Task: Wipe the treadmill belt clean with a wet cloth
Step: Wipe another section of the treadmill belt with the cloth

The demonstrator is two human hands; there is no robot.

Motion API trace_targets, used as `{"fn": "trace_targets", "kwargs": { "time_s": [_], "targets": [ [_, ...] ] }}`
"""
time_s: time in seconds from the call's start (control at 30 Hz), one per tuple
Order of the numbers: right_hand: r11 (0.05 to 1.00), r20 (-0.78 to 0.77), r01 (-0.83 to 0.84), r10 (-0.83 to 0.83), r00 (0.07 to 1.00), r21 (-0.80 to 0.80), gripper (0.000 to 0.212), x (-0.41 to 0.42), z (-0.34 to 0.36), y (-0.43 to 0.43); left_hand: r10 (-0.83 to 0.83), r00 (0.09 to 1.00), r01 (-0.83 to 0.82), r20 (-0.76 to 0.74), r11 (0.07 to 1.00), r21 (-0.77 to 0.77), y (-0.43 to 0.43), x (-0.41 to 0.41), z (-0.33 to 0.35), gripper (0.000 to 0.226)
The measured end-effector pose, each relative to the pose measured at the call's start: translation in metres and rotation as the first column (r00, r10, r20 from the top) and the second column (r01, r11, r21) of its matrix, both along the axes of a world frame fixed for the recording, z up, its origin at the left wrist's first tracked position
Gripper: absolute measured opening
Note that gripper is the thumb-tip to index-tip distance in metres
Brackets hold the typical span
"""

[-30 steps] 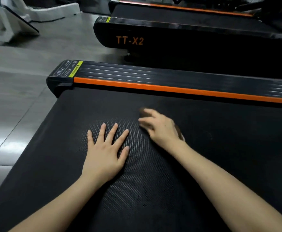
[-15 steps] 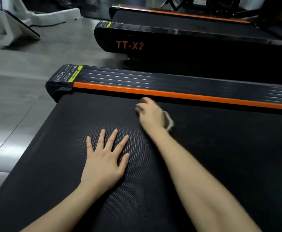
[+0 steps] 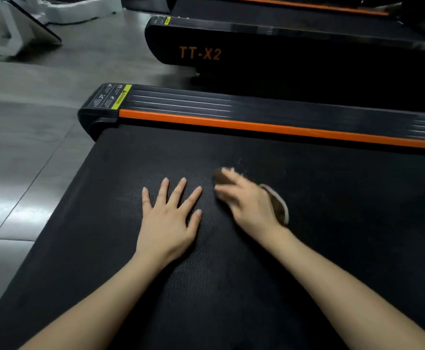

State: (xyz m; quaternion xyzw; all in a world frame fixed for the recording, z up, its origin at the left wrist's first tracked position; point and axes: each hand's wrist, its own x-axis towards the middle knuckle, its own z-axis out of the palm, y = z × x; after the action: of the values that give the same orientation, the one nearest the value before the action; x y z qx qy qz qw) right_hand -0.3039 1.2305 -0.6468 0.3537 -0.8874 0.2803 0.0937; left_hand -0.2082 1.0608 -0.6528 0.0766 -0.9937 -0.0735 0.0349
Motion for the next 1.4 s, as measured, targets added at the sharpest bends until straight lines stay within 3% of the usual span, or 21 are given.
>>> {"fn": "trace_targets", "kwargs": {
  "time_s": [0.07, 0.13, 0.17, 0.23, 0.3, 0.37, 0.43, 0.57, 0.7, 0.8, 0.87, 1.0, 1.1, 1.17, 1.27, 1.3, 1.4],
  "targets": [
    [0.978, 0.038, -0.204, 0.202, 0.979, 0.044, 0.027, 0.058, 0.001, 0.029, -0.004, 1.000, 0.004, 0.004, 1.000, 0.007, -0.001, -0.001, 0.002, 0.067],
    [0.953, 0.047, -0.289, 0.286, 0.957, 0.087, 0.033, 0.075, 0.001, 0.061, -0.010, 1.000, 0.010, 0.005, 1.000, 0.009, -0.002, 0.000, 0.001, 0.067],
    [0.963, 0.013, -0.244, 0.244, 0.970, 0.114, 0.036, 0.067, 0.002, 0.075, -0.012, 1.000, 0.012, 0.000, 1.000, 0.002, -0.002, 0.000, 0.001, 0.066],
    [0.992, 0.029, 0.028, -0.032, 0.999, 0.126, 0.036, 0.039, 0.008, 0.095, -0.011, 1.000, 0.011, 0.001, 1.000, -0.006, -0.002, 0.000, 0.001, 0.058],
    [0.939, 0.163, 0.330, -0.342, 0.926, 0.097, 0.031, 0.024, 0.015, 0.095, -0.005, 1.000, 0.005, -0.001, 1.000, -0.008, -0.001, -0.001, 0.000, 0.049],
    [0.897, 0.239, 0.434, -0.440, 0.866, 0.080, 0.028, 0.044, 0.016, 0.071, -0.011, 1.000, 0.011, 0.001, 1.000, -0.007, 0.000, -0.001, 0.000, 0.048],
    [0.944, 0.201, 0.323, -0.331, 0.922, 0.072, 0.024, 0.088, 0.012, 0.039, -0.017, 1.000, 0.017, -0.017, 1.000, 0.026, -0.002, -0.002, 0.002, 0.047],
    [0.995, 0.206, 0.018, -0.038, 0.978, 0.096, 0.026, 0.178, 0.011, 0.026, 0.072, 0.988, -0.029, -0.139, 0.957, 0.290, -0.007, 0.018, 0.014, 0.041],
    [0.966, 0.161, -0.097, 0.059, 0.985, 0.239, 0.041, 0.209, 0.020, 0.076, 0.076, 0.996, -0.065, -0.042, 0.973, 0.224, -0.014, 0.086, 0.020, 0.049],
    [0.955, 0.132, 0.146, -0.184, 0.974, 0.257, 0.051, 0.211, 0.025, 0.134, -0.011, 0.998, 0.002, 0.069, 0.990, 0.138, -0.020, 0.134, 0.022, 0.072],
    [0.908, 0.141, 0.342, -0.382, 0.913, 0.244, 0.046, 0.219, 0.035, 0.167, -0.057, 0.992, 0.051, 0.114, 0.997, 0.049, -0.023, 0.152, 0.016, 0.075],
    [0.815, 0.156, 0.359, -0.470, 0.869, 0.456, 0.055, 0.230, 0.049, 0.193, -0.090, 0.989, 0.091, 0.115, 0.996, 0.000, -0.022, 0.169, 0.006, 0.069],
    [0.723, -0.071, 0.467, -0.506, 0.860, 0.508, 0.055, 0.228, 0.047, 0.193, -0.112, 0.989, 0.113, 0.095, 0.994, -0.001, -0.021, 0.176, 0.004, 0.068],
    [0.701, -0.094, 0.516, -0.546, 0.832, 0.492, 0.049, 0.226, 0.038, 0.180, -0.128, 0.989, 0.129, 0.075, 0.992, -0.006, -0.021, 0.181, 0.002, 0.067],
    [0.635, 0.027, 0.673, -0.734, 0.678, 0.379, 0.038, 0.226, 0.032, 0.143, -0.111, 0.992, 0.113, 0.066, 0.993, -0.025, -0.021, 0.184, 0.000, 0.066],
    [0.643, 0.049, 0.684, -0.740, 0.671, 0.344, 0.036, 0.231, 0.031, 0.130, -0.107, 0.992, 0.109, 0.062, 0.994, -0.030, -0.021, 0.184, -0.001, 0.066],
    [0.793, 0.094, 0.491, -0.554, 0.827, 0.361, 0.041, 0.267, 0.030, 0.086, -0.114, 0.992, 0.116, 0.044, 0.993, -0.036, -0.022, 0.185, -0.003, 0.065]
  ]
}}
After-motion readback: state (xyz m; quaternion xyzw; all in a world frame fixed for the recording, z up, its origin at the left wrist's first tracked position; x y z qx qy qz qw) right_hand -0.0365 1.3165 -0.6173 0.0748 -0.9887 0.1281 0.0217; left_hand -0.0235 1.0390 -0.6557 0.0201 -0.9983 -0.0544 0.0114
